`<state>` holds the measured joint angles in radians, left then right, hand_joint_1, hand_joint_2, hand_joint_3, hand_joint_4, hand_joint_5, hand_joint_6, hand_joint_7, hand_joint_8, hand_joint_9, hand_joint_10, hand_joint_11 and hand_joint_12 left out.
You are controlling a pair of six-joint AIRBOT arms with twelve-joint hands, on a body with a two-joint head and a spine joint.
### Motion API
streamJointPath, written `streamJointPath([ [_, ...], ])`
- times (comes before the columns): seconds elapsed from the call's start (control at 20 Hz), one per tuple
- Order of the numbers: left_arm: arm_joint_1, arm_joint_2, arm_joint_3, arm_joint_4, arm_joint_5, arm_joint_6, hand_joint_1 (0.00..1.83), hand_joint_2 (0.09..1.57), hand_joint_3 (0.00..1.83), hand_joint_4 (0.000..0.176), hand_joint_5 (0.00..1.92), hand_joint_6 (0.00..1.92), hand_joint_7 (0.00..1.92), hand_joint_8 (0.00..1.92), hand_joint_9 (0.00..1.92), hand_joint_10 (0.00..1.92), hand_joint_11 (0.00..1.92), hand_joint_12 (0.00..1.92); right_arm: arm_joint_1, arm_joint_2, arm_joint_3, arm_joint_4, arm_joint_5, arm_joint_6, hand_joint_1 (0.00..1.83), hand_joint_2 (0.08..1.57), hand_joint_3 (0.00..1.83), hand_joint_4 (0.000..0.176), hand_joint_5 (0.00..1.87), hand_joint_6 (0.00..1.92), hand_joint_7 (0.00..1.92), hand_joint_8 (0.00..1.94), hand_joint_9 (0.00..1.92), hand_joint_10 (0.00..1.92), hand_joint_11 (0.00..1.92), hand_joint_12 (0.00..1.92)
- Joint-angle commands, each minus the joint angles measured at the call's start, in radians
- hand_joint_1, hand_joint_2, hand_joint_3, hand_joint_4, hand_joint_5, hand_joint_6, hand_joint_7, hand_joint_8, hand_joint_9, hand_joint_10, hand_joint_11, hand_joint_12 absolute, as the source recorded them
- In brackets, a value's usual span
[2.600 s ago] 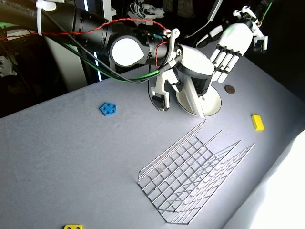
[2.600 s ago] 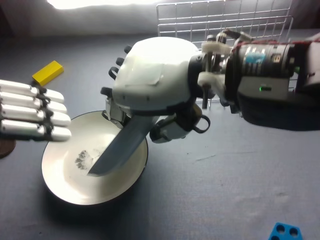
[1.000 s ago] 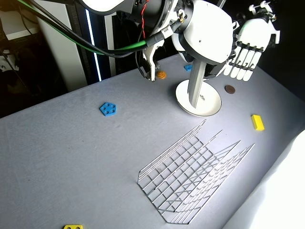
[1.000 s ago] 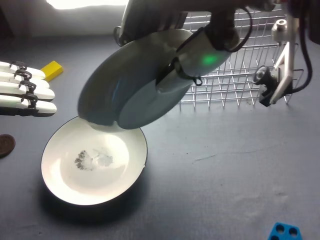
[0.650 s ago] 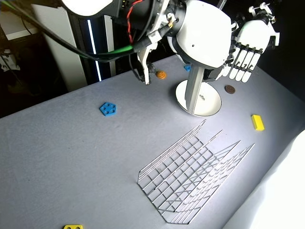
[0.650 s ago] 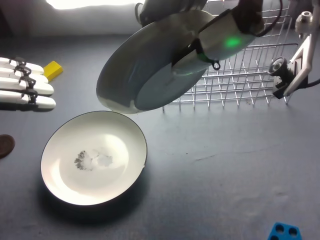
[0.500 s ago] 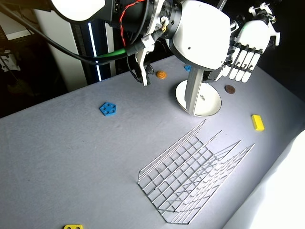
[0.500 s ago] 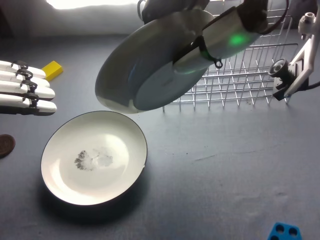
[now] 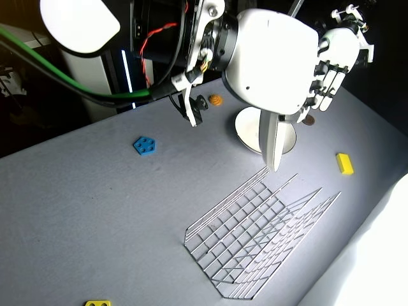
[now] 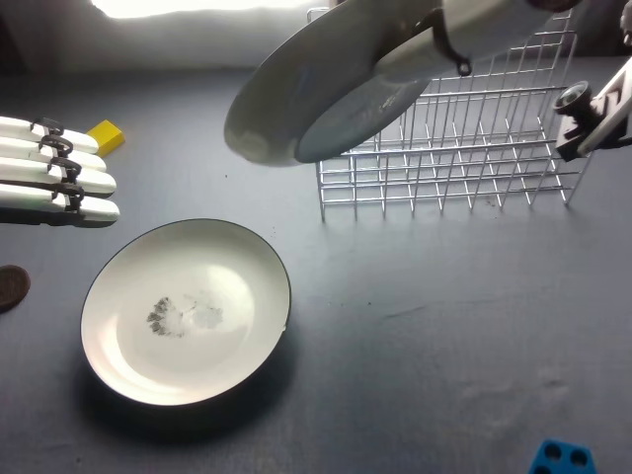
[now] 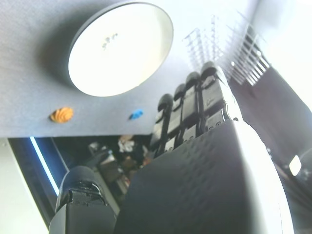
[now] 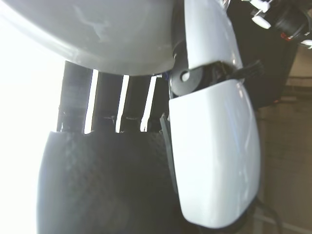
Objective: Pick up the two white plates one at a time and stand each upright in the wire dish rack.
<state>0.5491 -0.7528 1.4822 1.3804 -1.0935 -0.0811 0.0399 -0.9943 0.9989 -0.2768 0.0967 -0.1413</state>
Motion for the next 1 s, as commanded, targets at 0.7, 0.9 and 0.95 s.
streamJointPath([
  [0.7,-0.026,0.004,-0.004,-0.067,-0.041,-0.003,0.00,1.00,0.00,0.000,0.06,0.01,0.00,0.00,0.00,0.00,0.00,0.00,0.078,0.007,0.115,0.023,0.040,0.140,1.40,1.04,0.00,0.000,1.04,0.82,1.14,0.71,1.11,0.88,1.03,0.94],
  [0.9,-0.027,0.005,-0.006,-0.067,-0.041,-0.003,0.00,1.01,0.00,0.000,0.04,0.00,0.00,0.00,0.00,0.00,0.00,0.00,0.076,0.010,0.120,0.024,0.021,0.145,1.40,1.04,0.00,0.000,1.05,0.82,1.16,0.68,1.12,0.85,1.03,0.93],
  [0.95,-0.027,0.005,-0.006,-0.067,-0.041,-0.003,0.00,1.01,0.00,0.000,0.04,0.00,0.00,0.00,0.00,0.00,0.00,0.00,0.076,0.010,0.121,0.025,0.022,0.145,1.40,1.03,0.00,0.000,1.06,0.80,1.17,0.65,1.12,0.85,1.03,0.92],
])
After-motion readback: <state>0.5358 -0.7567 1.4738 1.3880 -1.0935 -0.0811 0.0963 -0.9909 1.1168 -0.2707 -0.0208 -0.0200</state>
